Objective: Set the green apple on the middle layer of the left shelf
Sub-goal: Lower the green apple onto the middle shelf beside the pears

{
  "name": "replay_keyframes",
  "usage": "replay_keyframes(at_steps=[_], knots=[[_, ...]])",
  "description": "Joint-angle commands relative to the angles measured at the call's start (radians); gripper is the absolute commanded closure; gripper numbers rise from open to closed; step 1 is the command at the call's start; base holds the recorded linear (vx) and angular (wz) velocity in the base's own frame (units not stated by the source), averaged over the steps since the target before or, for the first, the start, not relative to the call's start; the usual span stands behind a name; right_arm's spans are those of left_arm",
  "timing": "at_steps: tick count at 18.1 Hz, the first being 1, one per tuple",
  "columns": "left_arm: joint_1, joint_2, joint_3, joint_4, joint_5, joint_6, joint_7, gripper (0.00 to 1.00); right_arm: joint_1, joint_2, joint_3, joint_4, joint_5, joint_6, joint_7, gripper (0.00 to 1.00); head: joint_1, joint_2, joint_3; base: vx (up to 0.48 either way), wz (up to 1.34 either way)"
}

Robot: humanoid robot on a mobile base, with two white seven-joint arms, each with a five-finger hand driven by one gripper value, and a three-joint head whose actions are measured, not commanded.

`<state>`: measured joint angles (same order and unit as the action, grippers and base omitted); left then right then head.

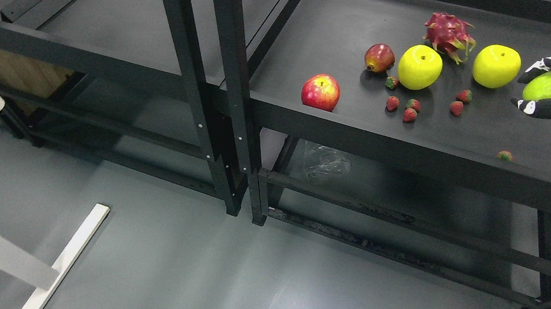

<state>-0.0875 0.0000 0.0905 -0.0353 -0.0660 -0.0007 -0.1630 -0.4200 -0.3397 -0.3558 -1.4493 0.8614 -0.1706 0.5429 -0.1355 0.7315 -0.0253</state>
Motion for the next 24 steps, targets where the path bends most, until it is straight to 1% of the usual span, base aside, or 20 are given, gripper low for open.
replay_keyframes(at_steps=[1, 5, 8, 10, 14, 18, 24], knots=[[0.000, 0.017, 0.000, 0.000, 0.000, -0.001, 0.000, 0.00, -0.083, 0.059, 0.155, 0.136, 0.065, 0.017, -0.014, 0.98, 0.0000, 0.000, 0.000, 0.100, -0.35], [0.000, 0.017, 0.000, 0.000, 0.000, -0.001, 0.000, 0.00, -0.121, 0.083, 0.245, 0.190, 0.067, 0.045, -0.026, 0.98, 0.0000, 0.000, 0.000, 0.126, -0.35], [0.000, 0.017, 0.000, 0.000, 0.000, -0.001, -0.001, 0.00, -0.126, 0.100, 0.317, 0.198, 0.067, 0.051, -0.024, 0.98, 0.0000, 0.000, 0.000, 0.152, -0.30], [0.000, 0.017, 0.000, 0.000, 0.000, -0.001, 0.000, 0.00, -0.122, 0.105, 0.342, 0.198, 0.067, 0.052, -0.024, 0.98, 0.0000, 0.000, 0.000, 0.195, -0.14], [0.000, 0.017, 0.000, 0.000, 0.000, -0.001, 0.000, 0.00, -0.070, 0.102, 0.380, 0.199, 0.067, 0.052, -0.014, 0.98, 0.0000, 0.000, 0.000, 0.225, -0.11], [0.000, 0.017, 0.000, 0.000, 0.000, -0.001, -0.001, 0.00, -0.014, 0.097, 0.380, 0.198, 0.065, 0.046, -0.012, 0.97, 0.0000, 0.000, 0.000, 0.219, -0.10], [0.000, 0.017, 0.000, 0.000, 0.000, -0.001, 0.000, 0.00, -0.008, 0.093, 0.380, 0.198, 0.067, 0.048, -0.012, 0.96, 0.0000, 0.000, 0.000, 0.150, -0.08]])
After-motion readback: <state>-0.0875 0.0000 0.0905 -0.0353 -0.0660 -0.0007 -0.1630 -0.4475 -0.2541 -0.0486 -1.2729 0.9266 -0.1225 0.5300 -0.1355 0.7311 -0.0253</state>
